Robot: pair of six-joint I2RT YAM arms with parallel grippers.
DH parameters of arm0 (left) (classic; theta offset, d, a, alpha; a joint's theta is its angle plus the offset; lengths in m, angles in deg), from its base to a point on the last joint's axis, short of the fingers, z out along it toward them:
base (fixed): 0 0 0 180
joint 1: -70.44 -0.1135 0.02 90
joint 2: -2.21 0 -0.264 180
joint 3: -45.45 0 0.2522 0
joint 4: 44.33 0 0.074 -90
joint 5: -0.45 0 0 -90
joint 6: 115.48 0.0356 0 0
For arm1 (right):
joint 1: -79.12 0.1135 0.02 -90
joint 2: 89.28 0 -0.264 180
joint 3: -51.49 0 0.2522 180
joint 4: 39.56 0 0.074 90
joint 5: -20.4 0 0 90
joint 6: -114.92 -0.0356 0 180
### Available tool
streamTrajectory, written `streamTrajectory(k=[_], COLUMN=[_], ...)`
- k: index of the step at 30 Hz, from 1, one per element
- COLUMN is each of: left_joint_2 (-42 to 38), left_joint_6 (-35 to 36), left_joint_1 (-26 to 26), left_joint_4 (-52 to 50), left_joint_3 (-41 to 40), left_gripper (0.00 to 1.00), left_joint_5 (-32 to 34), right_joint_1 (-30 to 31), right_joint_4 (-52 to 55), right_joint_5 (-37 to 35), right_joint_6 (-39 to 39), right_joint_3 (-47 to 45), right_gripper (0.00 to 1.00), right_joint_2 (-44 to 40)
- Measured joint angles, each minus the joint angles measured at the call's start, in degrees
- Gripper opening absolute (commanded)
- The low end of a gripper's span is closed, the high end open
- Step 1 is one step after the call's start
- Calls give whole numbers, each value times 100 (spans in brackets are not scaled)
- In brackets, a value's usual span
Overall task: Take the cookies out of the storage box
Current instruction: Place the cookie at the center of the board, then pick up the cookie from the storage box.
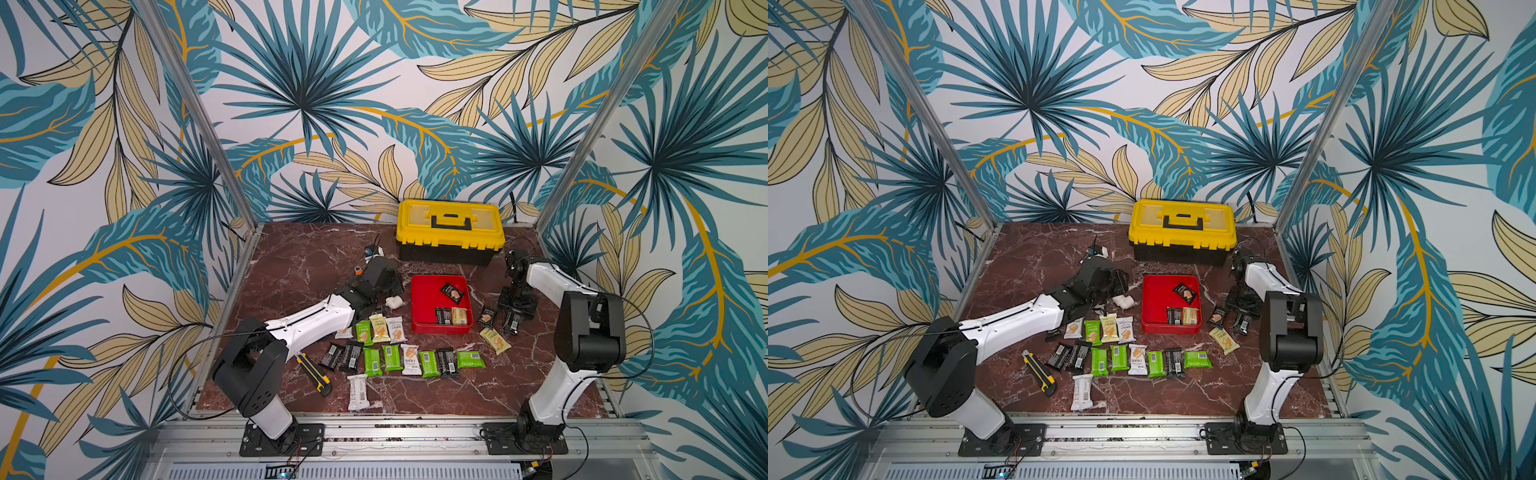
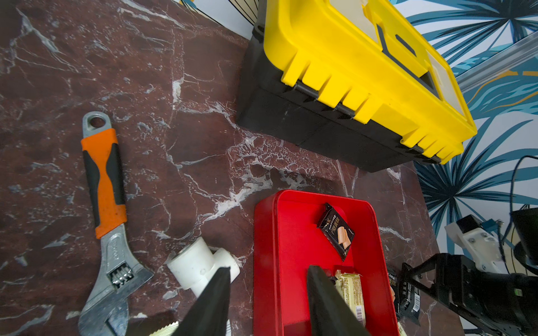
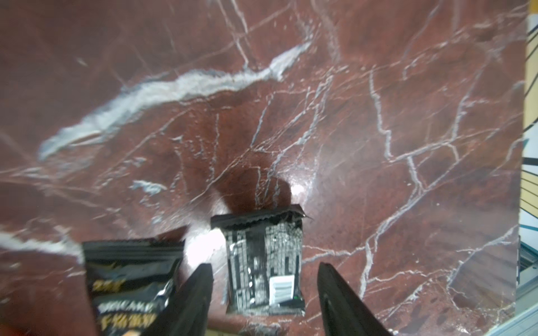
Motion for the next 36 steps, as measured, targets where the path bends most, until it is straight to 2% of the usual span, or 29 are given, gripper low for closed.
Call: streamTrajectory(k=[6, 12, 16, 21, 28, 36], left_joint_2=[4, 37, 37, 37, 33, 33], left_joint_6=[-109, -304, -393, -470, -498, -560], left_joint_1=[-2, -35, -50, -59, -63, -74], left_joint_4=[138, 221, 227, 232, 251, 271], left_joint_3=[-37, -140, -208, -282, -402, -466], left_gripper=[48, 48, 48, 48, 48, 48], left_joint_5=[9, 74, 96, 111, 203, 234], right_joint_1=[286, 1495, 2286, 2870, 3058, 3067], right_joint_4=[107, 247, 289, 229, 72, -107], right_joint_5=[352, 660, 758, 850, 997, 1060], right_joint_6=[-98, -352, -428, -431, -367, -291], right_joint_3=[13, 210, 531, 920, 927, 791], right_gripper=[60, 61, 65, 67, 68, 68], right_joint_2=[-1126, -1617, -1384, -675, 168, 474])
